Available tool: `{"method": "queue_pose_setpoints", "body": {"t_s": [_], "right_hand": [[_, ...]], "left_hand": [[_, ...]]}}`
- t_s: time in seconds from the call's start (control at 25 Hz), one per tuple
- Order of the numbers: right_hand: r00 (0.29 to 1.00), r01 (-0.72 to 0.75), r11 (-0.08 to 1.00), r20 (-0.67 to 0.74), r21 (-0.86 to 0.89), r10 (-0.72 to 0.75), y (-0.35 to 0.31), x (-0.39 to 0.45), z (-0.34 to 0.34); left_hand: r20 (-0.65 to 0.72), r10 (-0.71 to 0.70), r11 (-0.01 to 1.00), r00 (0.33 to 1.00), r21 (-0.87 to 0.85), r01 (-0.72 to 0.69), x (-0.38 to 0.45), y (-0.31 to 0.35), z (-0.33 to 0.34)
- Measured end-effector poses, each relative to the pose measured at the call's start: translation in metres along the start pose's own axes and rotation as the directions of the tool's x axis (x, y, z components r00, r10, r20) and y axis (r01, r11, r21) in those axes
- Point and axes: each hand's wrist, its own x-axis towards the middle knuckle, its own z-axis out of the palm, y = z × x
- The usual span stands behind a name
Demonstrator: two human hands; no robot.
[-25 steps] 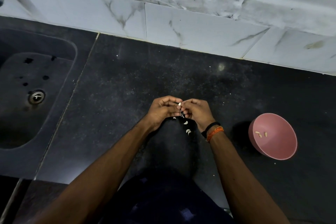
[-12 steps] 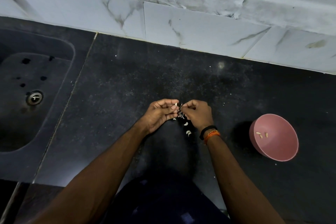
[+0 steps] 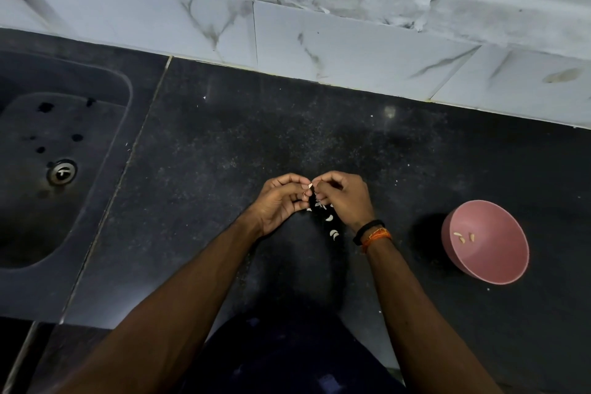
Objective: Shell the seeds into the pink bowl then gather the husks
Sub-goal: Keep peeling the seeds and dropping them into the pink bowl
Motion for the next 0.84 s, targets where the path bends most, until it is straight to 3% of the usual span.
{"method": "queue_pose_setpoints", "body": {"t_s": [0.52, 0.84], "right_hand": [[0.982, -0.078, 0.992, 0.178, 0.094, 0.061, 0.007, 0.006, -0.009], [0.973, -0.046, 0.998, 0.223, -0.038, 0.053, 0.007, 0.009, -0.011]], "left_hand": [[-0.064, 0.017, 0.999, 0.998, 0.044, -0.014, 0.0, -0.001, 0.004], [-0.133, 0.033, 0.998, 0.991, 0.057, -0.026, 0.0, -0.002, 0.01]]}}
